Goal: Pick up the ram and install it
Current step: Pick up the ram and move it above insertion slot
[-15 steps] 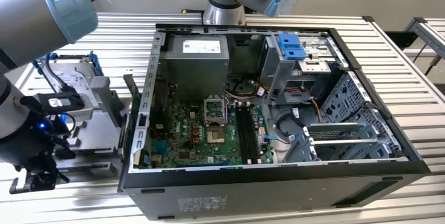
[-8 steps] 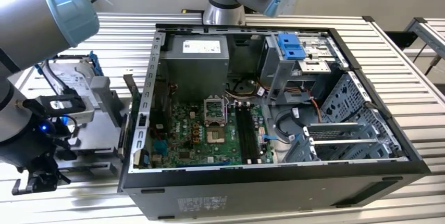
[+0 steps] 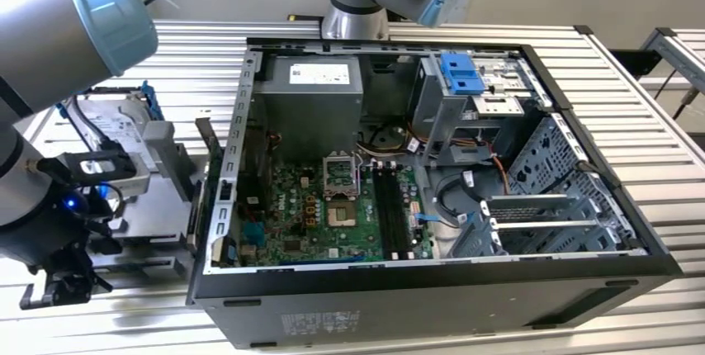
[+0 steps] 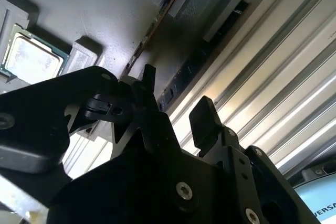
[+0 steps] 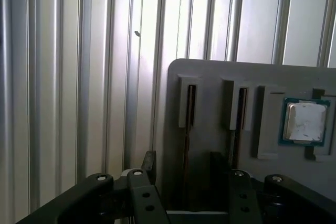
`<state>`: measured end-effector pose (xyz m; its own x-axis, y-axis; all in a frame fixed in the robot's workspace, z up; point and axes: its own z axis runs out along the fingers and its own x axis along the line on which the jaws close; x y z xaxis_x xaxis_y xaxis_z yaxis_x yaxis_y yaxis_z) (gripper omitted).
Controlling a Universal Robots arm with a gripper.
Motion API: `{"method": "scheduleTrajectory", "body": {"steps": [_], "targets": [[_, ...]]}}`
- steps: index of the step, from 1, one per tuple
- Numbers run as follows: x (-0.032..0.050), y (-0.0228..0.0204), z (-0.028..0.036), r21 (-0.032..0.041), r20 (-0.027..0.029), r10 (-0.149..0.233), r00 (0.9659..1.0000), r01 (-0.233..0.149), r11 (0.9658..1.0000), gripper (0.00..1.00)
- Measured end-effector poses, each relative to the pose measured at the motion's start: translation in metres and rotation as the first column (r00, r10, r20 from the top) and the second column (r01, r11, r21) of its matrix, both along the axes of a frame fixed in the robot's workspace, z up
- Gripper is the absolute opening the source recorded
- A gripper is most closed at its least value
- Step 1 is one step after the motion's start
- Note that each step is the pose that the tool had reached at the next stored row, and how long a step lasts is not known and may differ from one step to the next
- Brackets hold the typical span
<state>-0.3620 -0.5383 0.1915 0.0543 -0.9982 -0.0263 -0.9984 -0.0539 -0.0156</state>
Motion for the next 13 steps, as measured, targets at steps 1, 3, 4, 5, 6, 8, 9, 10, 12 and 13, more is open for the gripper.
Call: {"method": "scheduleTrajectory", "body": {"steps": [1,3,4,5,6,8,9,10,12,13], "targets": [[0.0,0.0,-0.0001,0.0,0.0,0.0,1.0,0.0,1.0,0.0],[0.0,0.0,-0.0004,0.0,0.0,0.0,1.0,0.0,1.0,1.0],[0.0,0.0,-0.0005,0.0,-0.0001,0.0,1.0,0.0,1.0,1.0],[0.0,0.0,-0.0007,0.0,0.0,0.0,1.0,0.0,1.0,1.0],[0.0,0.0,-0.0008,0.0,0.0,0.0,1.0,0.0,1.0,1.0],[0.0,0.0,-0.001,0.0,-0.0001,0.0,1.0,0.0,1.0,1.0],[0.0,0.0,-0.0018,0.0,0.0,0.0,1.0,0.0,1.0,1.0],[0.0,0.0,-0.0023,0.0,0.0,0.0,1.0,0.0,1.0,1.0],[0.0,0.0,-0.0025,0.0,0.0,0.0,1.0,0.0,1.0,1.0],[0.0,0.0,-0.0027,0.0,0.0,0.0,1.0,0.0,1.0,1.0]]}}
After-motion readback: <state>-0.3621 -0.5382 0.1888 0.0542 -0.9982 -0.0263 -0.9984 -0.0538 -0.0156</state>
